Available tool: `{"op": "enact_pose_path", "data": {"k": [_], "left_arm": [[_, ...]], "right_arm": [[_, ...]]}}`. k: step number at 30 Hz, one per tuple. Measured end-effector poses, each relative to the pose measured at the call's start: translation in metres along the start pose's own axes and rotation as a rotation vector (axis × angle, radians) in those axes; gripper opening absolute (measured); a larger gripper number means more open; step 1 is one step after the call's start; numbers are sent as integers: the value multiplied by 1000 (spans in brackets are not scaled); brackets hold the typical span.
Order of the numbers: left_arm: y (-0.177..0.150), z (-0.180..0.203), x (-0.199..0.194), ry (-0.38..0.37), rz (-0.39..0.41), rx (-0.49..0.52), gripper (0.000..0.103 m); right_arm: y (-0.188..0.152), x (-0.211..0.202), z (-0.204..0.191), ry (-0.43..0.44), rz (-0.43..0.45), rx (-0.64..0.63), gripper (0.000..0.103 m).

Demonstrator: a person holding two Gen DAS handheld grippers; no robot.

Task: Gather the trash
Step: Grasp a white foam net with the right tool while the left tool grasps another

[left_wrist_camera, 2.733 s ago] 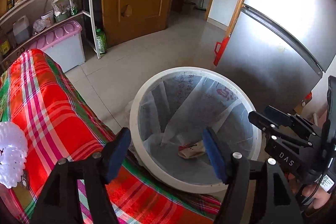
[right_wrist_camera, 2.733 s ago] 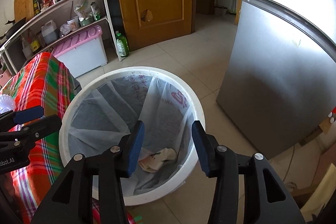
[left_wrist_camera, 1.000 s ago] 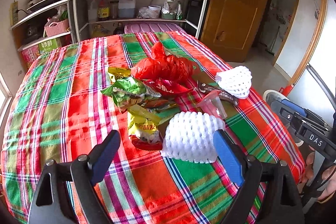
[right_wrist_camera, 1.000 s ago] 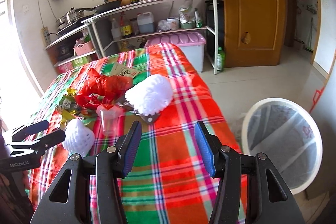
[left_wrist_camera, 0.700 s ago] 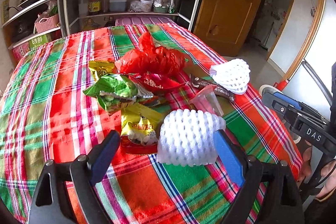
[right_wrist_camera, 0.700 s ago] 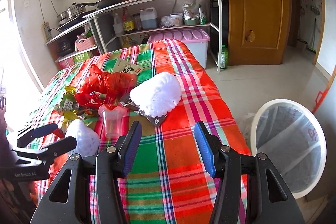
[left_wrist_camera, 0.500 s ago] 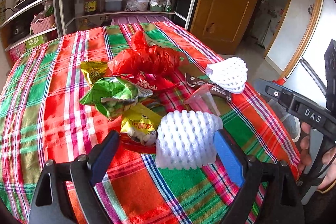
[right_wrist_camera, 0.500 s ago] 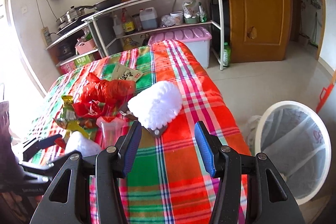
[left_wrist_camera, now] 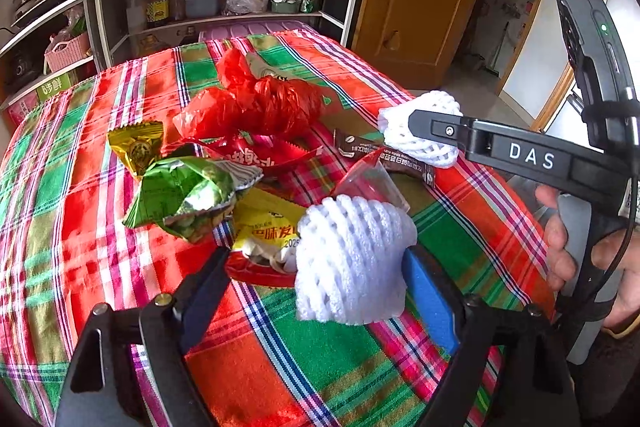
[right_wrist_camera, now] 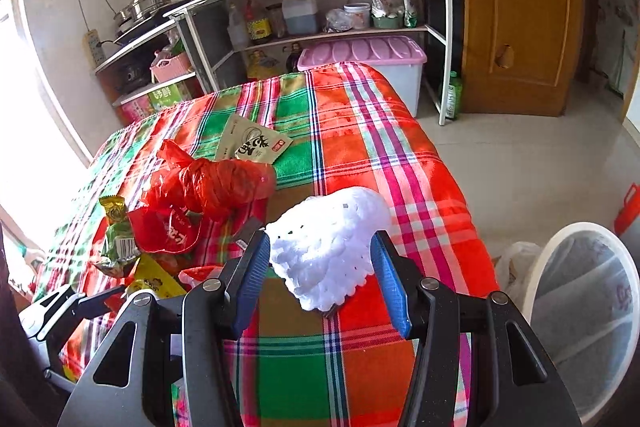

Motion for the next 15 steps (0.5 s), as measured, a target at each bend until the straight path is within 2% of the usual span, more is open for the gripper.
{"op": "enact_pose_path", "data": {"k": [5,8,15], "left_arm": [[-1,3,4,-28,-13,-12,77],[0,4,2,-25,-9,-9,73],[3,2,-3,-15,8,-9,63]], "right_arm": [[1,3,4,9,0,21,51],[1,0,7,16,8,29,32],[0,-7,6,32,25,30,14]]}}
Point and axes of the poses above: each gripper's, at about its wrist camera, not at the fingertips, and x roughly the way its jaws point, z to its right, y to its top, the point moved 7 cm from there along x, roughly the way its jaws point, and after that the axes turned 14 degrees about x, right-handed, at the moved point
